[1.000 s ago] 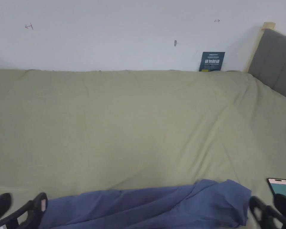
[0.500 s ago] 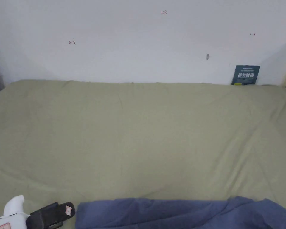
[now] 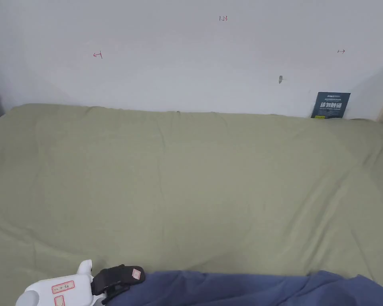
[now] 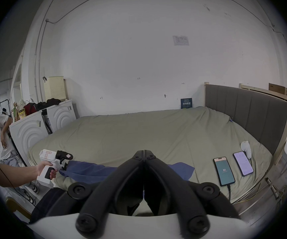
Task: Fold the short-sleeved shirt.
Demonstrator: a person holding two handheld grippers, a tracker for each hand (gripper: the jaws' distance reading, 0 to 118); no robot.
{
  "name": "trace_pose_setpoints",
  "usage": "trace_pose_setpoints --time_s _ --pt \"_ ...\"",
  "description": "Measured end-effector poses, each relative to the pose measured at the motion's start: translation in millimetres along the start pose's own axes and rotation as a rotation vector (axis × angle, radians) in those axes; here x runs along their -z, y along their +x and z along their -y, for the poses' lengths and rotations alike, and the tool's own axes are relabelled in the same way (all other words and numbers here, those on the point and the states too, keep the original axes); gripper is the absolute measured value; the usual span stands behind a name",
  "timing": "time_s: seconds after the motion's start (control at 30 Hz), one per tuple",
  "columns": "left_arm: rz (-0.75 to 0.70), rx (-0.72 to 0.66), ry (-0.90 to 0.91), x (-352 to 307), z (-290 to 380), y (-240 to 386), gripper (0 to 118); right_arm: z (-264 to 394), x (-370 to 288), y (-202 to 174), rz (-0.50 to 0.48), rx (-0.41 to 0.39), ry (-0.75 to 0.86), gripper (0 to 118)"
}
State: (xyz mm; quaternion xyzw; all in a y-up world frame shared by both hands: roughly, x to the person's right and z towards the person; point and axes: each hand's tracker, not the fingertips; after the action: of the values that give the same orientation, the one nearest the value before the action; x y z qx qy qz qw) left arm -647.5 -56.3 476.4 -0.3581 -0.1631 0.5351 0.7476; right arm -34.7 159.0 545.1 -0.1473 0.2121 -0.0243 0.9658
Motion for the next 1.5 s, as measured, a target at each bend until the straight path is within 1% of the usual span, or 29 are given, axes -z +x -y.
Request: trace_pose_setpoints --time_s 0.03,0.07,0.1,0.13,0.17,0.2,0.3,0.37,0.47,0.53,0.57,0.63,0.7,0.8,0.87,0.97,1.0,1.03,1.07,1.1,1.13,1.17,1.27,1.33,1.37,1.4,1.43,1.47,1.5 --pt "-0.064 0.028 -0.020 1.2 -2.2 3.9 89 -0.7 0.1 -0.2 0.001 -0.002 0.000 0" --pt "-0.198 0.040 -0.043 4.5 -3.3 4.6 21 -1.0 -1.1 -0.2 0.001 -0.005 0.003 0" --pt "-0.329 0.051 -0.055 8.4 10.5 9.9 7 -1.4 -2.5 0.1 -0.001 -0.007 0.006 0" --pt "-0.375 0.085 -0.099 7.1 17.3 4.2 7 -1.8 -3.4 0.5 -0.003 -0.009 0.009 0" --pt "-0.234 0.058 -0.044 0.8 20.4 10.7 7 -2.0 -2.9 0.9 -0.003 -0.009 0.010 0" --pt "-0.256 0.041 -0.024 -4.7 23.9 17.8 7 -2.4 -3.6 1.4 -0.003 -0.010 0.012 0" --pt "-0.355 0.162 0.060 -16.3 27.5 59.8 7 -4.8 -6.5 0.6 -0.006 -0.008 0.023 0" --pt "-0.380 0.158 0.153 -36.2 26.1 76.9 7 -5.4 -9.2 0.5 -0.010 -0.009 0.029 0" --pt "-0.625 0.271 0.248 -55.4 14.7 91.9 7 -4.7 -12.6 -1.1 -0.016 -0.020 0.039 0" --pt "-0.610 0.200 0.243 -60.2 11.2 87.4 7 -2.8 -13.7 -1.8 -0.024 -0.021 0.044 0" --pt "-0.594 0.210 0.227 -56.9 14.5 93.2 7 -2.4 -12.8 -2.7 -0.028 -0.021 0.044 0" --pt "-0.571 0.235 0.225 -46.4 27.3 115.4 7 -0.4 -11.0 -4.2 -0.035 -0.024 0.043 0" --pt "-0.422 0.221 0.221 -28.1 39.6 133.6 7 -0.2 -9.7 -4.3 -0.038 -0.026 0.047 0" --pt "-0.276 0.187 0.161 29.5 67.7 161.0 7 -0.1 -9.7 -4.0 -0.044 -0.010 0.058 0" --pt "-0.266 0.175 0.114 72.9 75.5 162.0 7 1.3 -10.4 -2.4 -0.044 -0.006 0.060 0" --pt "-0.401 0.176 0.090 128.6 97.2 160.3 9 1.8 -15.4 0.0 -0.034 -0.006 0.068 0" --pt "-0.390 0.151 0.077 139.0 99.6 152.7 12 2.0 -17.8 1.5 -0.030 0.001 0.073 0" --pt "-0.385 0.145 0.051 146.2 101.2 149.5 17 2.1 -19.4 3.4 -0.029 0.009 0.076 0" --pt "-0.375 0.163 0.002 146.0 97.8 145.7 40 1.8 -20.1 5.6 -0.030 0.013 0.073 0" --pt "-0.352 0.212 -0.027 146.4 102.8 151.8 76 2.0 -20.1 7.7 -0.029 0.012 0.071 0" --pt "-0.322 0.262 -0.009 137.4 109.1 163.2 102 2.3 -19.9 8.8 -0.022 0.003 0.070 0" --pt "-0.290 0.328 0.067 122.1 113.2 177.9 101 2.2 -19.6 10.0 -0.017 -0.008 0.068 0" --pt "-0.303 0.505 0.202 72.4 92.5 200.6 101 1.7 -18.2 13.2 -0.011 -0.013 0.069 0" --pt "-0.391 0.568 0.301 44.2 93.9 221.3 101 2.5 -16.9 14.0 -0.010 -0.008 0.070 0" --pt "-0.457 0.576 0.301 34.8 92.3 219.5 100 3.7 -15.6 14.7 -0.010 -0.004 0.069 0" --pt "-0.523 0.572 0.271 29.9 91.9 214.5 94 5.1 -14.0 14.7 -0.012 0.000 0.068 0" --pt "-0.545 0.574 0.238 27.7 93.4 207.8 61 6.5 -12.3 14.4 -0.013 0.002 0.065 0" --pt "-0.533 0.572 0.198 35.0 84.5 187.0 22 7.6 -10.5 13.8 -0.014 0.005 0.060 0" --pt "-0.512 0.547 0.142 41.7 88.8 177.5 7 8.2 -8.5 12.8 -0.018 0.010 0.051 0"
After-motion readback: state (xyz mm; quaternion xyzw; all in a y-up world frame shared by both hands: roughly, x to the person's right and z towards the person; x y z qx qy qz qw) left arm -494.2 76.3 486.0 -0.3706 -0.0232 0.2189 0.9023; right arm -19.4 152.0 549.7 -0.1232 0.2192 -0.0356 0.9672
